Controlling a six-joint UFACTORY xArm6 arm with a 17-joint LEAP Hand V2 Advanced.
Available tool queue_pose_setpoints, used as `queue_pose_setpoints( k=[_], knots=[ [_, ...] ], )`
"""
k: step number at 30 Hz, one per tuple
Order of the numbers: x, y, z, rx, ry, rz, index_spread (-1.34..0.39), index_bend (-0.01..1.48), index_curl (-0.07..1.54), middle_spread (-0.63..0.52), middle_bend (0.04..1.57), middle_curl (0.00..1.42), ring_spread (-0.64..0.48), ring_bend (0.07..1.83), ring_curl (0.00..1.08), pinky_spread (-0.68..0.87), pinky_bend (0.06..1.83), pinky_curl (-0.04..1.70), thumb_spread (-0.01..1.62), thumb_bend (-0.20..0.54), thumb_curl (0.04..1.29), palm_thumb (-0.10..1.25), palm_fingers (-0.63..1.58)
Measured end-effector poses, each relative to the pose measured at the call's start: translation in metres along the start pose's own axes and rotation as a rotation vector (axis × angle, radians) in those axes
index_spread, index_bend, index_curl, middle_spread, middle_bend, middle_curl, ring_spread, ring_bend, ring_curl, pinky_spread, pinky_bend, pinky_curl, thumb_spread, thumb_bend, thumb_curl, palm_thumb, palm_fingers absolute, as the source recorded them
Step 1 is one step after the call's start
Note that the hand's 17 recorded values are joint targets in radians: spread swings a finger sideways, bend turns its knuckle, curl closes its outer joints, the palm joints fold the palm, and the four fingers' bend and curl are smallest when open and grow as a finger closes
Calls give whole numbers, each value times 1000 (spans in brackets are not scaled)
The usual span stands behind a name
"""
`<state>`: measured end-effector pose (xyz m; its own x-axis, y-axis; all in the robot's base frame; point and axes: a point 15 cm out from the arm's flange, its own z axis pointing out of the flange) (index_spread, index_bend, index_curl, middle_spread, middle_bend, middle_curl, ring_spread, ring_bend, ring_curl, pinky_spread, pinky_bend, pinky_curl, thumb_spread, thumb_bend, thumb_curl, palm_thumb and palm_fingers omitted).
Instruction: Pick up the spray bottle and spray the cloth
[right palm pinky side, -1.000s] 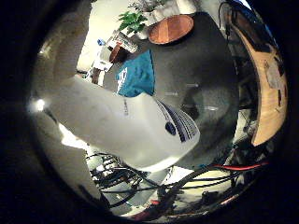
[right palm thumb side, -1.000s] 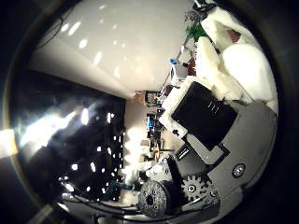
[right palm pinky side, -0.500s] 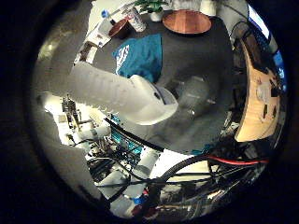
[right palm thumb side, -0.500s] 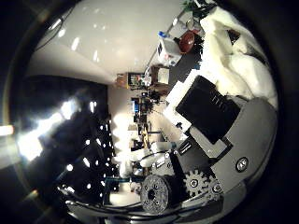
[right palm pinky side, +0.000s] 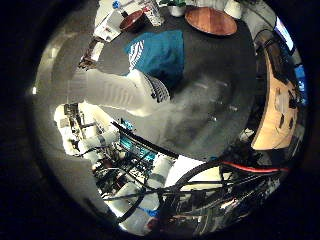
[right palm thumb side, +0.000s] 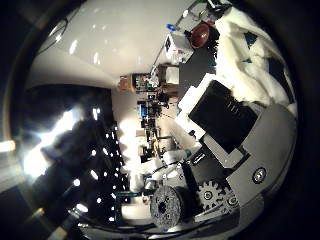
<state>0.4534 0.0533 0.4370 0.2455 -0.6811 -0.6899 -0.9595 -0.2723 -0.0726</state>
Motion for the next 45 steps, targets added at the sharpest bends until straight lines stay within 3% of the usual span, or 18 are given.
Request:
queue_pose_setpoints(
  k=[33, 45],
  knots=[
    [128, 48, -92, 206, -1, 103, -207, 1124, 715, -111, 1341, 626, -154, 1442, 531, -220, 1033, 1211, 498, -21, 964, 1004, 1211],
    [151, 45, -106, 290, -31, 113, -208, 1128, 720, -105, 1347, 624, -145, 1442, 534, -233, 1022, 1208, 502, -22, 957, 998, 1210]
  ],
)
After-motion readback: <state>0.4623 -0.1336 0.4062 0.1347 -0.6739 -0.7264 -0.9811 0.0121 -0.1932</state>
